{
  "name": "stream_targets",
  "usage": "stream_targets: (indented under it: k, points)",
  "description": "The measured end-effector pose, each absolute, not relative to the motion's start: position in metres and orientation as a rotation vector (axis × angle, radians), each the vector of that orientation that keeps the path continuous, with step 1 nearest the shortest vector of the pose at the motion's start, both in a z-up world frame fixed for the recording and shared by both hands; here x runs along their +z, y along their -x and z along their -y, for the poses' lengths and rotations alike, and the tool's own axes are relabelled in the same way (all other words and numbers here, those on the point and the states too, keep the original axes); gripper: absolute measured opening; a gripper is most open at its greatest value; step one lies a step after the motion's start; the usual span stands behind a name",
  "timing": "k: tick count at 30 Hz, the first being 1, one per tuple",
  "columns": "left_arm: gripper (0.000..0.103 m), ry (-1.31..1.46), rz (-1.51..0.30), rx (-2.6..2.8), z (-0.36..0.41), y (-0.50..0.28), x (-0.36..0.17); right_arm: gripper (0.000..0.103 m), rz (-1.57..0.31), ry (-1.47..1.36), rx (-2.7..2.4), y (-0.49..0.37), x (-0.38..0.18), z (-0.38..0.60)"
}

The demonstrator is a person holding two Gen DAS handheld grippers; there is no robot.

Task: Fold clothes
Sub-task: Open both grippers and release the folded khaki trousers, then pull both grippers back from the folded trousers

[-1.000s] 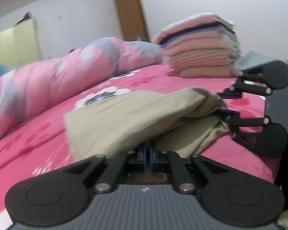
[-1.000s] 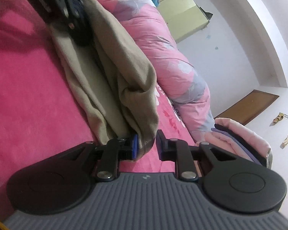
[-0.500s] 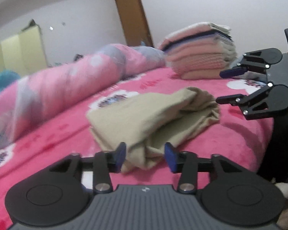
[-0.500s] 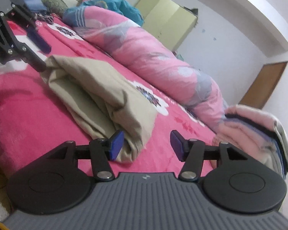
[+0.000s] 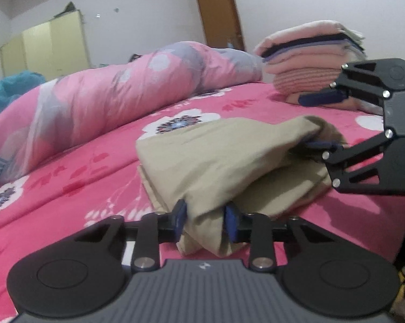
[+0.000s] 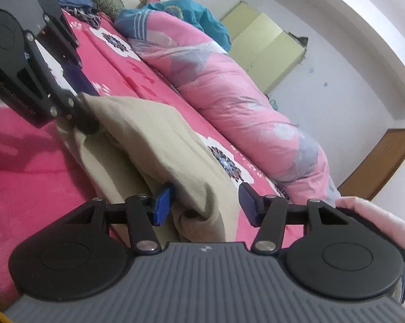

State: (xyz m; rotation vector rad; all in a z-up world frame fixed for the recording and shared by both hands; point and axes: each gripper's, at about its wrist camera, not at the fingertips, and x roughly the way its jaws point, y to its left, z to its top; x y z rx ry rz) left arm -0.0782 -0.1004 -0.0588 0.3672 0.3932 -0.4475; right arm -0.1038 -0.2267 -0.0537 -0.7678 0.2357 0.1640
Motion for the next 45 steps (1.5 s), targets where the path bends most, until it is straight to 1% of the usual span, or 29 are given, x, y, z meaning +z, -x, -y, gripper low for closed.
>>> stream_targets:
  k: [2, 3, 4, 5, 6, 7, 8, 10, 12, 15, 16, 17, 18, 19, 20, 21, 22, 24, 26, 30, 31, 32, 34, 36, 38, 42, 44, 45]
  points:
    - [0.025, -0.402, -0.364, -0.404, 0.107, 0.082, -0.061, 0.041, -0.256, 0.748, 0.162, 0.101, -0.057, 0.226]
    - [0.022, -0.417, -0.348, -0.383, 0.109, 0.084, -0.062, 0.027, -0.267, 0.738, 0.164, 0.1, -0.058, 0.226]
    - [0.018, -0.429, -0.326, -0.356, 0.111, 0.087, -0.06, 0.019, -0.271, 0.729, 0.165, 0.098, -0.058, 0.226]
    - [0.015, -0.435, -0.289, -0.32, 0.112, 0.091, -0.057, 0.016, -0.254, 0.729, 0.157, 0.1, -0.057, 0.226]
    - [0.014, -0.45, -0.255, -0.292, 0.111, 0.094, -0.054, 0.011, -0.235, 0.73, 0.152, 0.102, -0.055, 0.225]
    - [0.013, -0.466, -0.223, -0.265, 0.111, 0.097, -0.051, 0.011, -0.21, 0.738, 0.154, 0.106, -0.053, 0.223]
    - [0.013, -0.494, -0.212, -0.251, 0.112, 0.097, -0.052, 0.01, -0.188, 0.748, 0.156, 0.11, -0.052, 0.22]
    - [0.013, -0.528, -0.253, -0.259, 0.11, 0.092, -0.065, 0.01, -0.19, 0.775, 0.17, 0.112, -0.059, 0.215]
    - [0.014, -0.563, -0.266, -0.278, 0.109, 0.094, -0.082, 0.01, -0.194, 0.874, 0.186, 0.114, -0.079, 0.208]
    - [0.014, -0.643, -0.211, -0.281, 0.112, 0.106, -0.093, 0.01, -0.143, 1.046, 0.17, 0.124, -0.104, 0.2]
    - [0.015, -0.623, -0.218, -0.303, 0.107, 0.106, -0.091, 0.012, -0.137, 1.063, 0.17, 0.127, -0.105, 0.2]
    - [0.02, -0.596, -0.229, -0.328, 0.101, 0.107, -0.088, 0.014, -0.132, 1.079, 0.172, 0.13, -0.106, 0.201]
    - [0.021, -0.569, -0.241, -0.353, 0.095, 0.107, -0.085, 0.018, -0.129, 1.091, 0.183, 0.133, -0.106, 0.202]
    - [0.024, -0.542, -0.252, -0.377, 0.089, 0.107, -0.082, 0.024, -0.128, 1.104, 0.193, 0.137, -0.105, 0.205]
    - [0.032, -0.482, -0.285, -0.405, 0.078, 0.106, -0.076, 0.025, -0.134, 1.102, 0.198, 0.141, -0.102, 0.208]
    - [0.036, -0.417, -0.322, -0.432, 0.066, 0.104, -0.07, 0.027, -0.149, 1.069, 0.21, 0.145, -0.096, 0.212]
    - [0.037, -0.351, -0.358, -0.459, 0.054, 0.102, -0.063, 0.029, -0.172, 1.006, 0.227, 0.149, -0.087, 0.219]
    - [0.037, -0.211, -0.405, -0.491, 0.026, 0.097, -0.048, 0.03, -0.208, 0.887, 0.237, 0.156, -0.071, 0.233]
    - [0.035, -0.131, -0.394, -0.491, 0.01, 0.093, -0.033, 0.028, -0.239, 0.787, 0.219, 0.158, -0.055, 0.248]
    - [0.034, -0.059, -0.317, -0.547, 0.023, 0.077, -0.005, 0.027, -0.186, 0.455, 0.279, 0.153, -0.007, 0.264]
    - [0.035, -0.052, -0.315, -0.579, 0.035, 0.07, -0.004, 0.026, -0.164, 0.376, 0.295, 0.145, 0.003, 0.263]
    - [0.033, -0.054, -0.328, -0.603, 0.046, 0.065, -0.006, 0.026, -0.148, 0.304, 0.309, 0.138, 0.011, 0.261]
    - [0.026, -0.113, -0.392, -0.609, 0.07, 0.057, -0.024, 0.023, -0.156, 0.217, 0.318, 0.121, 0.013, 0.256]
    - [0.024, -0.174, -0.438, -0.586, 0.082, 0.054, -0.05, 0.022, -0.205, 0.185, 0.324, 0.113, -0.002, 0.252]
    - [0.024, -0.205, -0.425, -0.579, 0.084, 0.057, -0.069, 0.021, -0.26, 0.182, 0.311, 0.112, -0.022, 0.251]
    - [0.025, -0.28, -0.387, -0.565, 0.089, 0.062, -0.07, 0.021, -0.363, 0.172, 0.284, 0.111, -0.056, 0.25]
    - [0.027, -0.277, -0.385, -0.568, 0.087, 0.064, -0.069, 0.022, -0.33, 0.14, 0.286, 0.114, -0.037, 0.248]
    - [0.027, -0.264, -0.387, -0.568, 0.086, 0.064, -0.07, 0.02, -0.312, 0.127, 0.294, 0.117, -0.031, 0.248]
